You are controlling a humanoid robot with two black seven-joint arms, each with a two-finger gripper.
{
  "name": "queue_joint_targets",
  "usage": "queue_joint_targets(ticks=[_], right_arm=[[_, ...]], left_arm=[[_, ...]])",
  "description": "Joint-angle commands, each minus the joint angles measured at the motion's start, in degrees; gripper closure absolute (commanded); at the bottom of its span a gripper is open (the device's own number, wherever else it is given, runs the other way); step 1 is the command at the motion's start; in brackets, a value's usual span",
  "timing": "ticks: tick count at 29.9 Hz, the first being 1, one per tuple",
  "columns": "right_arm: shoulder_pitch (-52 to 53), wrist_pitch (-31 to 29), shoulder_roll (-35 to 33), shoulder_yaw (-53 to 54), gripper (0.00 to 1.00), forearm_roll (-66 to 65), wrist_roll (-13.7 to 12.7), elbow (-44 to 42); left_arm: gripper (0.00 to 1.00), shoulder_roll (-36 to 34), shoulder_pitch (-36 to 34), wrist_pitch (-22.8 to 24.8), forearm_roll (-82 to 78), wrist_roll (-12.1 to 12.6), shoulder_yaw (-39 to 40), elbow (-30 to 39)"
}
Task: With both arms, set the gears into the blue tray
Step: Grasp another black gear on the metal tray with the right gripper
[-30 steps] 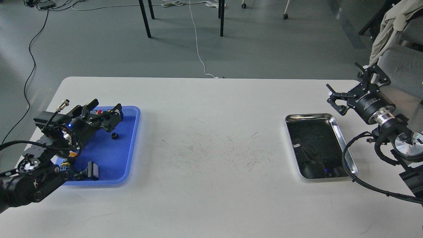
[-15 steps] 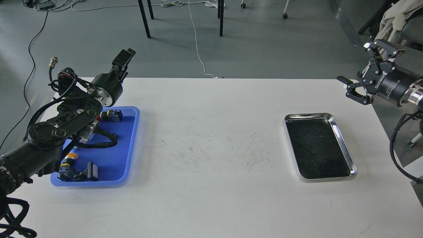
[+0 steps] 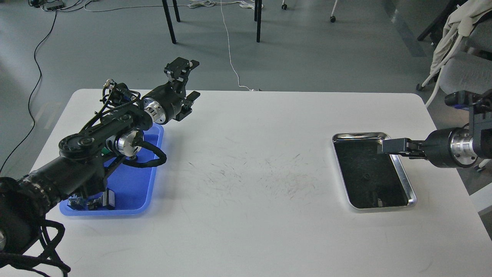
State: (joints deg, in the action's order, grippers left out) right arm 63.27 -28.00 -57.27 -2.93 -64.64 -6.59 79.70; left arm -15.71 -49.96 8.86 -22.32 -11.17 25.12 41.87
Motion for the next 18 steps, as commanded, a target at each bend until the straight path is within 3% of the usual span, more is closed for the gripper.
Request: queue_joint_targets(ticks=[1,18], right_arm=[[-0.3,0.0,2.9,-2.3,0.03,-1.2,0.2,-3.7],[-3.3,0.1,16.6,-4.5,0.09,-1.2,0.2,-14.9]], left_arm=[[0.03,0.0,0.0,-0.3,0.1,-0.3,0.1,0.0],[0.03,-0.2,0.0,-0.4,0.2,-0.7,0.4,0.1]])
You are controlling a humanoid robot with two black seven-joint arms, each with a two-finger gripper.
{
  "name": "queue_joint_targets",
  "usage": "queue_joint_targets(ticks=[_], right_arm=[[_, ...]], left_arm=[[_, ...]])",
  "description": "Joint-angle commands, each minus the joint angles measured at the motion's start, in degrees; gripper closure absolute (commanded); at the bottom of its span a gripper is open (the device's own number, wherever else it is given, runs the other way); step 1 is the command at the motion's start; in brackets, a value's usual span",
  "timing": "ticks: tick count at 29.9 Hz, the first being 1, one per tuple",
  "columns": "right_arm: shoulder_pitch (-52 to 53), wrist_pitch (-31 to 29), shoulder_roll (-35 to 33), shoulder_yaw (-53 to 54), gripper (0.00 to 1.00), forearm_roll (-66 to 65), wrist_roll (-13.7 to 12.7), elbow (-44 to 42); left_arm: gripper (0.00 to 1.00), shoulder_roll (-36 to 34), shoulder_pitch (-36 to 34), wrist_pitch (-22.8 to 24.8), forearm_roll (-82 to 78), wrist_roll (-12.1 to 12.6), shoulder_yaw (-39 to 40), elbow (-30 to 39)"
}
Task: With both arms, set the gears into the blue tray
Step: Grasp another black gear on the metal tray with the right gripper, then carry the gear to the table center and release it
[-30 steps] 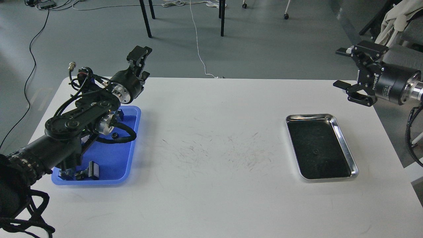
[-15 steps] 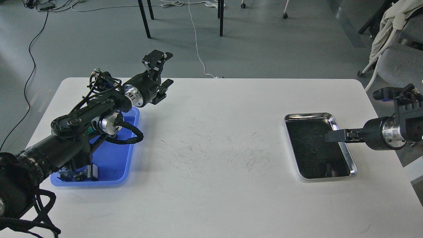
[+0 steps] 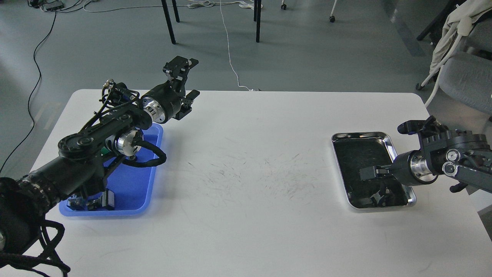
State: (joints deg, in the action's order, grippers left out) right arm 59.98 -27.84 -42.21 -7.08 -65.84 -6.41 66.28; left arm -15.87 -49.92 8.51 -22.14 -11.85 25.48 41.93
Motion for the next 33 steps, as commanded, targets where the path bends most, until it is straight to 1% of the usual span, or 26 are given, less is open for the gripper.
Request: queue_joint_targets(ticks=[1,2,4,10,11,13,15,16,17,18,19,23,29,33], right_arm=[[0.0,-0.1,1.9,-0.9,0.1,0.0,0.0,-1.7],[0.1,-0.1,2.1,-1.5,0.11,0.0,0.1,-1.7],[0.3,-0.1,2.6,-2.0,0.21,0.0,0.2,-1.8],[0.7,-0.2,2.9,-2.1,0.39,0.1,0.4,-2.0],[0.8,-0.2,3.0,-2.1,0.45,0.1,0.4,-2.1],[1.0,-0.2,3.1,-2.2,0.6,0.2,0.5,-2.1],[1.0,-0.2,3.1,-2.2,0.62,0.4,0.5,-2.2],[1.0,-0.2,3.1,-2.2,0.65,0.5,0.5,-2.4],[0.9,-0.2,3.1,-2.2,0.69,0.5,0.5,-2.5],[0.9,-0.2,3.1,-2.2,0.78,0.5,0.5,-2.6],[0.8,-0.2,3.2,-2.2,0.83,0.5,0.5,-2.6],[0.8,-0.2,3.4,-2.2,0.98,0.5,0.6,-2.6],[2.6,-0.2,3.4,-2.2,0.99,2.4,0.9,-2.4],[7.9,-0.2,4.7,-1.8,0.99,11.8,0.9,-1.2]], left_arm=[[0.03,0.0,0.0,-0.1,0.0,0.0,0.0,0.1],[0.03,0.0,0.0,-0.1,0.0,0.0,0.0,0.0],[0.03,-0.5,0.0,-0.1,0.0,0.0,0.0,0.1],[0.03,-0.7,0.0,-0.1,-0.1,0.0,0.0,0.1],[0.03,-0.7,0.0,-0.1,0.0,0.0,0.0,0.1],[0.03,-0.7,0.0,-0.2,-0.1,0.0,0.0,0.1],[0.03,-0.7,0.0,-0.2,-0.1,0.0,0.0,0.1],[0.03,-0.7,0.0,-0.2,-0.1,0.0,0.0,0.1],[0.03,-0.7,0.0,-0.2,-0.1,0.0,0.0,0.1],[0.03,-0.7,0.0,-0.2,-0.1,0.0,0.0,0.1],[0.03,-0.7,0.0,-0.2,-0.1,0.0,0.0,0.1],[0.03,-0.7,0.0,-0.2,-0.1,0.0,0.0,0.1],[0.03,-0.7,0.0,-0.2,-0.1,0.0,0.0,0.1],[0.03,-0.7,0.0,-0.2,-0.1,0.0,0.0,0.0]])
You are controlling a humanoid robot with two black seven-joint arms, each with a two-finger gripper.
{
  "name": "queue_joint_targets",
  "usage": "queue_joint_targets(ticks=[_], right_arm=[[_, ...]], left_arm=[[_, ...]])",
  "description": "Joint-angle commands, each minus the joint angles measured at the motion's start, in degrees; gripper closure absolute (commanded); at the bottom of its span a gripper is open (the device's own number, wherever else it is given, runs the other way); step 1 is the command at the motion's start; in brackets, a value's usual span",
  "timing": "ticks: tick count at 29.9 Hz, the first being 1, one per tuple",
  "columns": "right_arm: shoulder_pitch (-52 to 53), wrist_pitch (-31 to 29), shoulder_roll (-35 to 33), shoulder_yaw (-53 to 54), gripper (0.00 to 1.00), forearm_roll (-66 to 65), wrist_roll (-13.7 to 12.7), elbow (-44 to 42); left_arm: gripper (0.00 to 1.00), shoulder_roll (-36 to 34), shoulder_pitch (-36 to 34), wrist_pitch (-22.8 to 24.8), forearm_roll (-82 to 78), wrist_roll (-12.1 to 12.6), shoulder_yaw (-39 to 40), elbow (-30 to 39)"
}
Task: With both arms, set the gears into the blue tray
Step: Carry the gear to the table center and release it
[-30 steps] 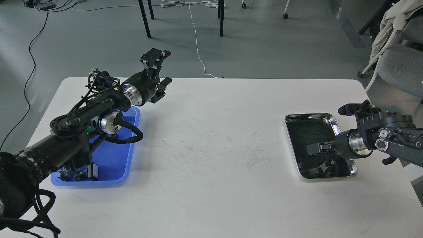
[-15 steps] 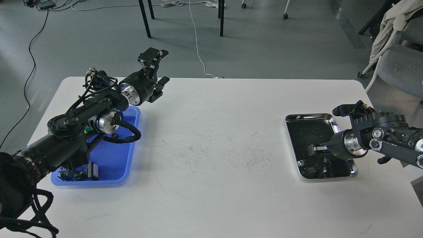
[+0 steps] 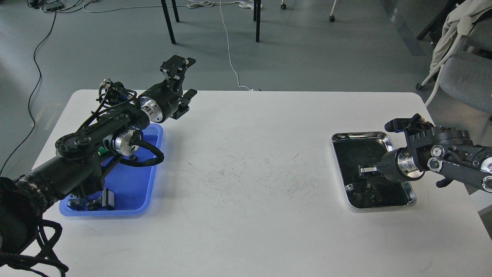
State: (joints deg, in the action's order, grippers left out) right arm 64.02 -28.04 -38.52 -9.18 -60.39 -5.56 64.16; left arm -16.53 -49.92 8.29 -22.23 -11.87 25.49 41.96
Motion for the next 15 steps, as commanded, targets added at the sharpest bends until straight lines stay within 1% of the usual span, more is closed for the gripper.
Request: queue_joint_targets(ticks=[1,5,7,8,11,13,15], right_arm=[[5.7,0.0,1.8,0.4,0.99,10.0,0.0,1.3],[12.3,0.4,5.5,0.9,0.99,28.4,0.1,1.3],[13.2,0.9,10.0,2.4,0.99,33.7,0.4,0.1],[13.2,1.4,12.2,3.7,0.98,34.9,1.0,-1.1],[10.8,2.2,19.4,6.7,0.98,36.1,4.6,-5.9],[7.9,2.3,25.8,7.9,0.98,36.0,5.4,-8.9],[5.3,3.1,31.2,9.0,0.98,36.0,5.5,-11.6]], left_arm=[[0.03,0.0,0.0,0.1,0.0,0.0,0.0,0.0],[0.03,0.0,0.0,0.0,0.0,0.1,0.1,0.0],[0.03,-0.1,0.0,0.0,0.0,0.1,0.1,0.0],[0.03,-0.1,0.0,0.0,0.0,0.0,0.1,-0.1],[0.03,-0.2,0.0,-0.2,-0.1,0.0,0.0,-0.1],[0.03,-0.1,0.0,-0.4,-0.1,-0.1,0.1,-0.1],[0.03,-0.1,0.1,-0.4,-0.1,-0.4,0.1,-0.1]])
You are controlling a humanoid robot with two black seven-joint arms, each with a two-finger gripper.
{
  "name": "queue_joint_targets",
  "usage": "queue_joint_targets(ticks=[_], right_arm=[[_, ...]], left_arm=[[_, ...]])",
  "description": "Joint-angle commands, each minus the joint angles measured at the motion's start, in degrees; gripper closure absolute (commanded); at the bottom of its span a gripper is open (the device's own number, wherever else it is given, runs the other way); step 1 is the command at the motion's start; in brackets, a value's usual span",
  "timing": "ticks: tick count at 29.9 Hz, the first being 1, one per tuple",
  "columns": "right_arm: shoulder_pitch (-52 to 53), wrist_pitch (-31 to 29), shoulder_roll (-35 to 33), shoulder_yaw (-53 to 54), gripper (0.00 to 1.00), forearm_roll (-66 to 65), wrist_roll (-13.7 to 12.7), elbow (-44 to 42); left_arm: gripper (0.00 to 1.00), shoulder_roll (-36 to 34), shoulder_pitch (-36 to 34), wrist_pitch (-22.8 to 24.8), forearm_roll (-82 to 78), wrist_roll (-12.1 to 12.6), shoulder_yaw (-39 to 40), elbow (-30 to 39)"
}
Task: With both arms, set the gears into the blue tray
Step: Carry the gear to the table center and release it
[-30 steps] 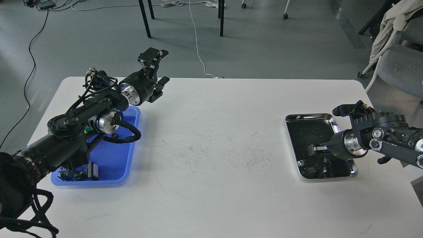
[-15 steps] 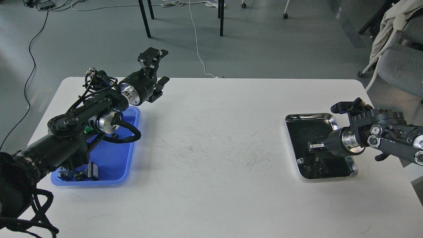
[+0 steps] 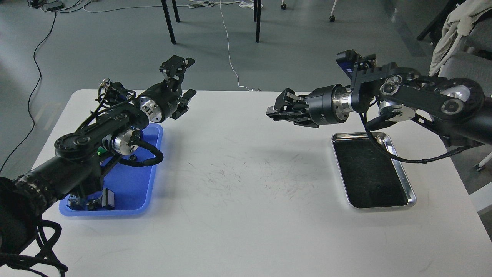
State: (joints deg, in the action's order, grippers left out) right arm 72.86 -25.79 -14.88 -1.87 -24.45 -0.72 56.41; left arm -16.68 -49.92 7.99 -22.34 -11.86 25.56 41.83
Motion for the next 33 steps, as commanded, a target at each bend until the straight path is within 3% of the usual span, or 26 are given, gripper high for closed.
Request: queue_joint_targets(ticks=[1,4,27,29,33], right_arm=[[-5.1,1.6,9.9,2.0,0.98,0.1,0.6,-5.5],[-8.8,2.7,14.9,2.0,0.98,0.0,0.6,-10.1],[-13.1,4.2,14.9,-5.1,0.96,-1.1,-2.2,-11.3],[-13.1,4.2,14.9,-5.2,0.89,-1.1,-2.5,-11.4],[-13.1,4.3,14.9,-5.2,0.54,-1.0,-2.6,-11.4]], left_arm=[[0.03,0.0,0.0,-0.1,0.1,-0.5,0.0,0.0],[0.03,-0.4,0.0,-0.1,0.2,-0.5,0.1,0.0],[0.03,-0.6,0.0,-0.1,0.2,-0.6,0.5,0.1],[0.03,-0.6,0.0,-0.2,0.3,-0.6,0.5,0.1],[0.03,-0.6,0.0,-0.2,0.3,-0.6,0.5,0.1]])
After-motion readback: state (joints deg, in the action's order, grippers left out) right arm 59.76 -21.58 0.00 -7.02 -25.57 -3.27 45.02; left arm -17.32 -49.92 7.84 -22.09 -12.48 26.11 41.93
